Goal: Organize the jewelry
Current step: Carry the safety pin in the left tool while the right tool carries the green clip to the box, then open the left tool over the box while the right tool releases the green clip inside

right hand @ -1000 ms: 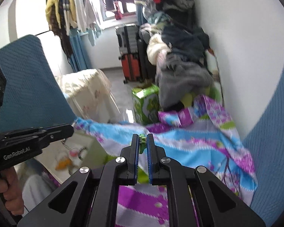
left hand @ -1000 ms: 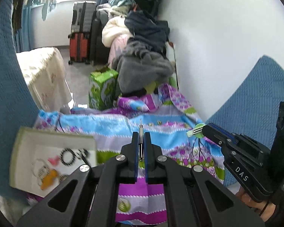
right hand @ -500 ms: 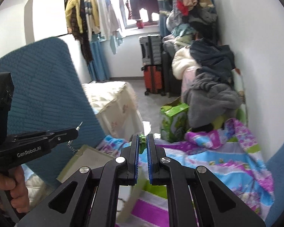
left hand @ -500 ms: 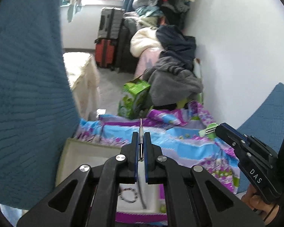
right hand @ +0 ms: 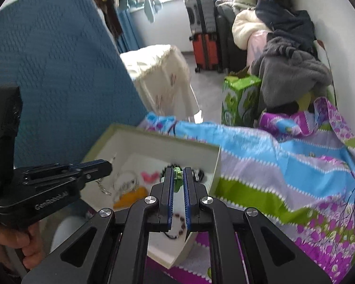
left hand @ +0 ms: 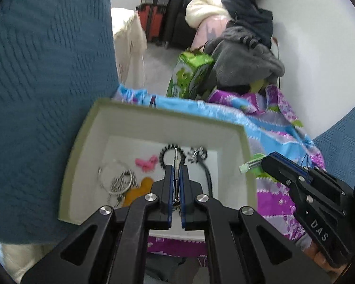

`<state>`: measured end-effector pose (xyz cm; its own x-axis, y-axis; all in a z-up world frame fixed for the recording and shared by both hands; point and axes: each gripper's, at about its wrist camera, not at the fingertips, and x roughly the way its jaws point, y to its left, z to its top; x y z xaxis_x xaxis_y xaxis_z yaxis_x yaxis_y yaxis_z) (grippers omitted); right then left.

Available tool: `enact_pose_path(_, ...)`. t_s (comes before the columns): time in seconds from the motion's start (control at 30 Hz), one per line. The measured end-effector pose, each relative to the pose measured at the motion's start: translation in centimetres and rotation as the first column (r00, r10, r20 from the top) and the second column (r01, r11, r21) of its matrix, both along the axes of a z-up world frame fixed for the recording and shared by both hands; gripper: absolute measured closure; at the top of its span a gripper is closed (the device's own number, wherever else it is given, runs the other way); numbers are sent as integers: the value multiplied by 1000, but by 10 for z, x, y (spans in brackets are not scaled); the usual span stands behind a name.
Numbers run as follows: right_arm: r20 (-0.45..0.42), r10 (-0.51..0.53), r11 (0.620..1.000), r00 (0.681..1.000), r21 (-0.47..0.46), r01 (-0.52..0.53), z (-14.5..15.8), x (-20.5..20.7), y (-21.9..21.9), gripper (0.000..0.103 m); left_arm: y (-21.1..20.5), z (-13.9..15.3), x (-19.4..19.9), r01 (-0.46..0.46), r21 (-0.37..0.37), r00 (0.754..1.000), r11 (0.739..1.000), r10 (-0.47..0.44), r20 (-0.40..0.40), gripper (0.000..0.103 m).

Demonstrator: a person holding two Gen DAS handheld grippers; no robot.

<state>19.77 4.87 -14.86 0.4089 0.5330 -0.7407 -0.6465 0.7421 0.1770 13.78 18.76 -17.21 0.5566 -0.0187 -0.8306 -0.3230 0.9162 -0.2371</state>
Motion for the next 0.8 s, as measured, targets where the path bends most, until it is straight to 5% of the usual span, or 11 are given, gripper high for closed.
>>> enact_pose_path(0.13, -34, 7, 1000, 999, -29, -8, -19, -5, 2, 97, 2, -16, -2, -24, -42, 999, 999, 22, -29, 99)
enact_pose_path(0.4, -79, 31, 999, 996, -28, -33, -19, -10, 3, 95, 0, -5, -6, -27, 4, 998, 1000, 27, -50, 98)
enact_pose_path(0.47, -74, 30, 999, 997, -13, -31, -11, -9, 1, 84, 2, -1, -8, -25, -9, 998, 1000, 25, -58, 95)
enact_pose_path(0.6, -24, 35, 999, 999, 29, -34, 19, -11, -11, 80, -4, 23, -16, -22, 27, 1000, 999, 23, -17, 49)
enact_pose_path(0.8, 61, 13, 998, 998, 61, -17, 70, -16, -35, 80, -21, 80, -36, -8, 80, 998, 997, 2, 70, 46)
